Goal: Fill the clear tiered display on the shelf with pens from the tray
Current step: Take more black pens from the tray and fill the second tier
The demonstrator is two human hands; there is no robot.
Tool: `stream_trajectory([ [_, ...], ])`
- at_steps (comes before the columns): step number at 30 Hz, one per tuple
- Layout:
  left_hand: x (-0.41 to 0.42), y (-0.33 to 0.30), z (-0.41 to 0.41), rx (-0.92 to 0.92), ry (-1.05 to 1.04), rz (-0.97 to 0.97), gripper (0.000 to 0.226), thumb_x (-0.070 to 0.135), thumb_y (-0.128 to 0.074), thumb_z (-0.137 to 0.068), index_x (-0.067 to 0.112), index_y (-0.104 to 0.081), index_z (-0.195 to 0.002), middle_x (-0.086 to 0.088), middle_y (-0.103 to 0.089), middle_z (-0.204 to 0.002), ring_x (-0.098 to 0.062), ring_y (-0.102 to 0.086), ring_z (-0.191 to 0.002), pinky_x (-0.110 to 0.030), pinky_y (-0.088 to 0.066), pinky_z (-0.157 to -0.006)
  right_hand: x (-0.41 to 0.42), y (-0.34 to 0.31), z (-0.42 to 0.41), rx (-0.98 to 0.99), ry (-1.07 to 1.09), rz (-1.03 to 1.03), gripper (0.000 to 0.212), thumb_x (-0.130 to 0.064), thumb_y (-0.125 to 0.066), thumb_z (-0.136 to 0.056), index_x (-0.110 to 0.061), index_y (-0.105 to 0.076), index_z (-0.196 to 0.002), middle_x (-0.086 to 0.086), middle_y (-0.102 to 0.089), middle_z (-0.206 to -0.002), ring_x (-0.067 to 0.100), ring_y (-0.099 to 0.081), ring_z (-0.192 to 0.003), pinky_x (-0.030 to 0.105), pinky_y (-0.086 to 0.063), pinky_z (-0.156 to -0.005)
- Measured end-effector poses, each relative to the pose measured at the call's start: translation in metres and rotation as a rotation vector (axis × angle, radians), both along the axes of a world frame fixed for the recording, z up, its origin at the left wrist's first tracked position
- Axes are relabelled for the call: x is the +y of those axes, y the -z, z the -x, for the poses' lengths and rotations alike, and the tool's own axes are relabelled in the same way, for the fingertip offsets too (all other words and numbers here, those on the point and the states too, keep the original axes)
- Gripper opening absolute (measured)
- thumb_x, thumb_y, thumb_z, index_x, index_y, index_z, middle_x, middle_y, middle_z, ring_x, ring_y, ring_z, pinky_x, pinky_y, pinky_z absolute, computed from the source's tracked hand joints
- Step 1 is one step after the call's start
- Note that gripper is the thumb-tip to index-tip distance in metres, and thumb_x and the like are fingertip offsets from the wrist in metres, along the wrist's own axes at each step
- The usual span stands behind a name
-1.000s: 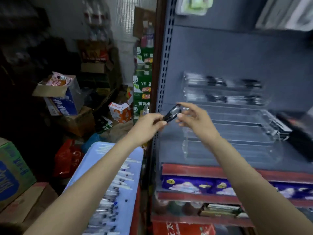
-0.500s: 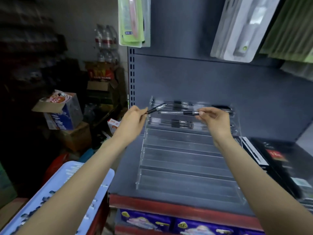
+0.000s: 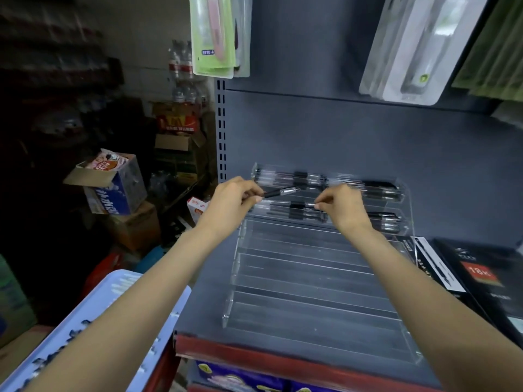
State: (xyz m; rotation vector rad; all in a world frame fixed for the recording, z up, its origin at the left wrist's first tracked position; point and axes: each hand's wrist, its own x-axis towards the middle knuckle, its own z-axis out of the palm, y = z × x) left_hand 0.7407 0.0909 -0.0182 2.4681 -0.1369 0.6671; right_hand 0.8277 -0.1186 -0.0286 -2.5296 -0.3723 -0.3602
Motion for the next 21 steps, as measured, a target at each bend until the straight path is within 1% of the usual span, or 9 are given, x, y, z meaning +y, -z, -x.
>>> stream_trajectory([
  [2,0.0,0.0,-0.001,0.004,-0.003,-0.015,0.02,0.016,-0.061,-0.089,0.013,-0.068,-0.107,0.005,-0.053,-0.093,-0.006,-0.051,-0.085,-0.014,-0.038,-0.08,0.001,0.0,-0.002,-0.002,0.0,0.039,0.006,-0.011,-0.07,-0.082,-0.013,-0.073,-0.087,0.009,-0.072,-0.091,0.024,-0.066,-0.086,0.035,-0.054,-0.084],
  [4,0.0,-0.001,-0.002,0.008,0.002,-0.014,0.019,0.016,-0.062,-0.088,0.014,-0.068,-0.106,0.004,-0.055,-0.093,-0.006,-0.052,-0.085,-0.014,-0.038,-0.08,0.003,-0.001,-0.003,-0.004,-0.005,0.083,0.011,-0.01,-0.069,-0.082,-0.012,-0.072,-0.093,0.009,-0.071,-0.096,0.025,-0.066,-0.09,0.039,-0.054,-0.086],
  [7,0.001,0.001,-0.004,0.007,0.018,-0.001,0.016,0.016,-0.064,-0.087,0.014,-0.068,-0.102,0.001,-0.061,-0.094,-0.009,-0.056,-0.085,-0.016,-0.042,-0.08,0.003,-0.003,-0.001,0.021,-0.029,0.1,0.017,-0.01,-0.066,-0.085,-0.011,-0.07,-0.102,0.009,-0.07,-0.102,0.025,-0.065,-0.094,0.035,-0.052,-0.091],
  [10,0.002,0.002,-0.004,0.0,0.029,-0.02,0.014,0.017,-0.065,-0.086,0.015,-0.068,-0.099,0.003,-0.061,-0.091,-0.008,-0.056,-0.083,-0.018,-0.044,-0.08,0.001,-0.013,0.015,0.008,-0.067,-0.112,0.023,-0.016,-0.06,-0.09,-0.011,-0.067,-0.112,0.001,-0.067,-0.101,0.015,-0.063,-0.088,0.019,-0.046,-0.083],
  [13,-0.003,-0.003,-0.006,-0.01,0.07,-0.019,0.013,0.018,-0.065,-0.086,0.016,-0.069,-0.098,0.007,-0.06,-0.088,-0.007,-0.056,-0.081,-0.017,-0.044,-0.079,0.004,-0.024,0.033,0.058,-0.211,-0.337,0.018,-0.02,-0.059,-0.091,-0.014,-0.069,-0.105,-0.003,-0.067,-0.09,0.006,-0.064,-0.072,0.013,-0.049,-0.069],
  [15,-0.009,-0.006,-0.009,-0.021,0.095,-0.027,0.012,0.02,-0.065,-0.086,0.018,-0.07,-0.097,0.005,-0.063,-0.091,-0.006,-0.057,-0.082,-0.016,-0.044,-0.078,0.005,-0.028,0.035,0.122,-0.282,-0.391,0.009,-0.014,-0.063,-0.088,-0.016,-0.071,-0.09,0.002,-0.069,-0.081,0.006,-0.064,-0.065,0.016,-0.053,-0.071],
  [17,-0.012,-0.007,-0.012,-0.041,0.075,-0.02,0.014,0.022,-0.066,-0.085,0.019,-0.069,-0.098,0.004,-0.066,-0.096,-0.006,-0.058,-0.086,-0.019,-0.047,-0.081,0.002,-0.029,0.033,0.128,-0.255,-0.456,0.009,-0.008,-0.067,-0.084,-0.017,-0.072,-0.083,0.001,-0.068,-0.074,0.011,-0.064,-0.066,0.026,-0.054,-0.078],
  [19,-0.008,-0.004,-0.014,-0.067,-0.011,0.022,0.022,0.022,-0.066,-0.085,0.017,-0.067,-0.106,0.001,-0.065,-0.103,-0.009,-0.06,-0.094,-0.024,-0.049,-0.085,-0.006,-0.028,0.029,0.081,-0.174,-0.511,0.008,-0.007,-0.069,-0.082,-0.012,-0.073,-0.087,0.0,-0.069,-0.075,0.011,-0.064,-0.069,0.026,-0.052,-0.081],
  [21,0.001,0.004,-0.014,-0.075,-0.134,0.083,0.034,0.022,-0.066,-0.086,0.013,-0.061,-0.119,-0.004,-0.062,-0.115,-0.016,-0.059,-0.103,-0.027,-0.046,-0.09,-0.013,-0.025,0.027,0.058,-0.105,-0.539,0.01,-0.007,-0.069,-0.081,-0.009,-0.073,-0.091,0.005,-0.071,-0.082,0.008,-0.064,-0.07,0.021,-0.05,-0.079],
])
